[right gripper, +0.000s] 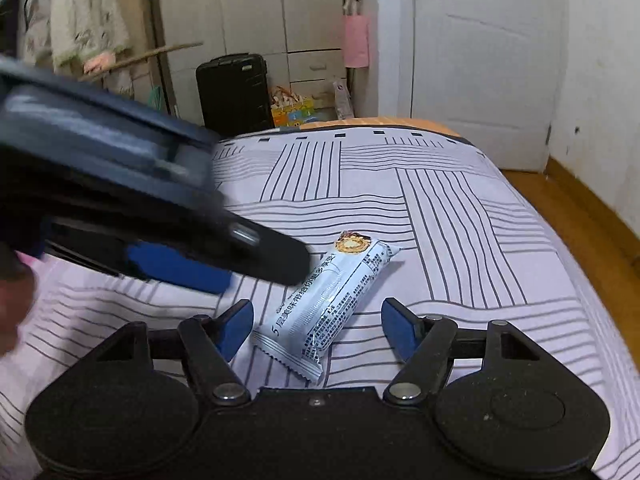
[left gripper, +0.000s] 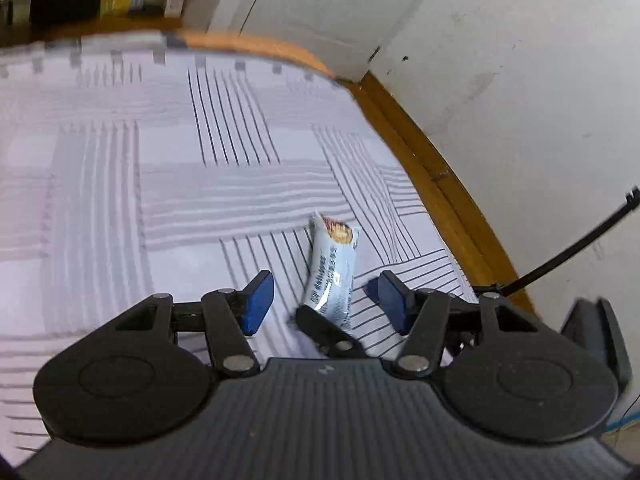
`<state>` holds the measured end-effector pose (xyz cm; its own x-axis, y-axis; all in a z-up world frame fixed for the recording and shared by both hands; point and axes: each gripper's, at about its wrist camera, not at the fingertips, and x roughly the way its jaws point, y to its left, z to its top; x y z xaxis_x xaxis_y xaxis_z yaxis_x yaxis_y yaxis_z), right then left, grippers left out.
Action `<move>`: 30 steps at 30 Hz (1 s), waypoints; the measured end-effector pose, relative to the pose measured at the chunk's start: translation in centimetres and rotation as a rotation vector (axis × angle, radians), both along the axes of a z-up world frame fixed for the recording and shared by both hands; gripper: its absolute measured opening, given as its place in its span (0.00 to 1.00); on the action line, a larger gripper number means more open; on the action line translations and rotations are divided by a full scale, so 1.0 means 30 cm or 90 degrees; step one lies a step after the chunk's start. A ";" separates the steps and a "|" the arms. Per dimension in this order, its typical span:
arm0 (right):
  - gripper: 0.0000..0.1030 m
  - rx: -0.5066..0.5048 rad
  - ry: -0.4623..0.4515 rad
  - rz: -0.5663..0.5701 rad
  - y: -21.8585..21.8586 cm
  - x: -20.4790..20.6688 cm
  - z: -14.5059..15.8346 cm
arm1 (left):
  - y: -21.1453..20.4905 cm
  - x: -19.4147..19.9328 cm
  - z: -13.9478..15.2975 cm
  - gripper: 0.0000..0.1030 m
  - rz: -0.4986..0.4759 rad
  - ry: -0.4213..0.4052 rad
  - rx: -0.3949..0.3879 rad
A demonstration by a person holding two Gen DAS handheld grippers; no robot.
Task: Organize snacks
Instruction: 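Grasp the white snack bar on the bedspread with the left gripper, then carry the white snack bar into the pink box and open the left gripper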
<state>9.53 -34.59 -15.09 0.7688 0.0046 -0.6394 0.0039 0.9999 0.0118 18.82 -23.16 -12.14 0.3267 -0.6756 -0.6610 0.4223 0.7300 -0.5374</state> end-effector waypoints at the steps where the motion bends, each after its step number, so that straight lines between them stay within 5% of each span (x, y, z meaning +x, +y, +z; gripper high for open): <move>1: 0.69 -0.013 0.002 0.004 0.008 -0.001 -0.009 | -0.012 0.014 -0.029 0.55 -0.001 0.016 -0.007; 6: 0.63 -0.070 -0.007 -0.007 0.054 0.006 -0.042 | -0.070 0.024 -0.114 0.50 0.005 0.013 0.019; 10: 0.46 -0.059 -0.020 -0.007 0.071 -0.007 -0.055 | -0.077 0.029 -0.130 0.43 0.000 -0.008 0.026; 17: 0.43 -0.050 -0.012 -0.002 0.105 -0.025 -0.045 | -0.053 0.047 -0.124 0.41 -0.008 0.020 0.023; 30: 0.41 0.002 0.051 0.052 0.183 -0.040 0.076 | 0.050 -0.005 -0.012 0.40 -0.005 0.069 0.088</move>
<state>8.33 -29.11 -12.79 0.7125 0.0666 -0.6985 -0.0761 0.9970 0.0174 18.67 -21.67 -12.51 0.2428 -0.5787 -0.7785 0.3735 0.7964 -0.4756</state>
